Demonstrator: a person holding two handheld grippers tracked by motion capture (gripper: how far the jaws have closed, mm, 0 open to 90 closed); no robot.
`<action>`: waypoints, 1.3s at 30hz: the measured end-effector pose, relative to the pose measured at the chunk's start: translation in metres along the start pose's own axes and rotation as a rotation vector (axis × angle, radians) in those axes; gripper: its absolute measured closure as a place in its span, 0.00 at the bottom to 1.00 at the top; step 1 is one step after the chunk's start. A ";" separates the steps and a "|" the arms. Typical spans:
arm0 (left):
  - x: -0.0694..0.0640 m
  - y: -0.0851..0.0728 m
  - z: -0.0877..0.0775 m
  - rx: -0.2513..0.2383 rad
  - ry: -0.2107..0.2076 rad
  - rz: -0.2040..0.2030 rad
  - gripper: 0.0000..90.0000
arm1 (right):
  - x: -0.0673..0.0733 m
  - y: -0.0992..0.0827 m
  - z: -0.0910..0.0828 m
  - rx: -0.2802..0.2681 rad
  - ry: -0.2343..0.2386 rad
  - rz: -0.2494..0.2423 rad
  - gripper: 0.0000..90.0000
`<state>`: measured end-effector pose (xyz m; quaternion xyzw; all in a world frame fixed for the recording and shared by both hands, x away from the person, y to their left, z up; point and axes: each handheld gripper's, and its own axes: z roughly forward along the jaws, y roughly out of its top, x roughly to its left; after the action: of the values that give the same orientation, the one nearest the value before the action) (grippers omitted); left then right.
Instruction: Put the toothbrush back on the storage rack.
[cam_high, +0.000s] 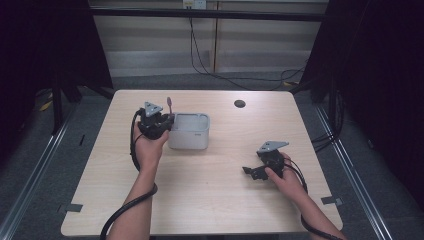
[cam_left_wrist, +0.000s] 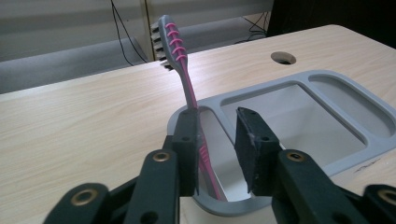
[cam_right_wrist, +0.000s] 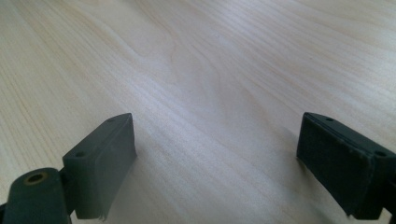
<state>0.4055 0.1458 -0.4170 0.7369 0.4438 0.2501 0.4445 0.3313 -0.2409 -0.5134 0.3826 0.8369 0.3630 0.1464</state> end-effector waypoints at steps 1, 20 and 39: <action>0.000 0.000 0.000 0.001 -0.001 -0.002 0.76 | 0.000 0.000 0.000 0.001 0.000 0.002 0.12; 0.011 0.000 -0.008 0.027 -0.040 -0.063 0.41 | 0.000 0.000 0.000 0.003 0.000 0.001 0.12; 0.019 -0.006 -0.021 0.027 -0.084 -0.057 0.26 | 0.000 0.000 0.000 0.003 -0.001 0.001 0.12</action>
<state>0.3962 0.1729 -0.4125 0.7398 0.4487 0.2001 0.4597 0.3312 -0.2408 -0.5133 0.3833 0.8373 0.3616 0.1460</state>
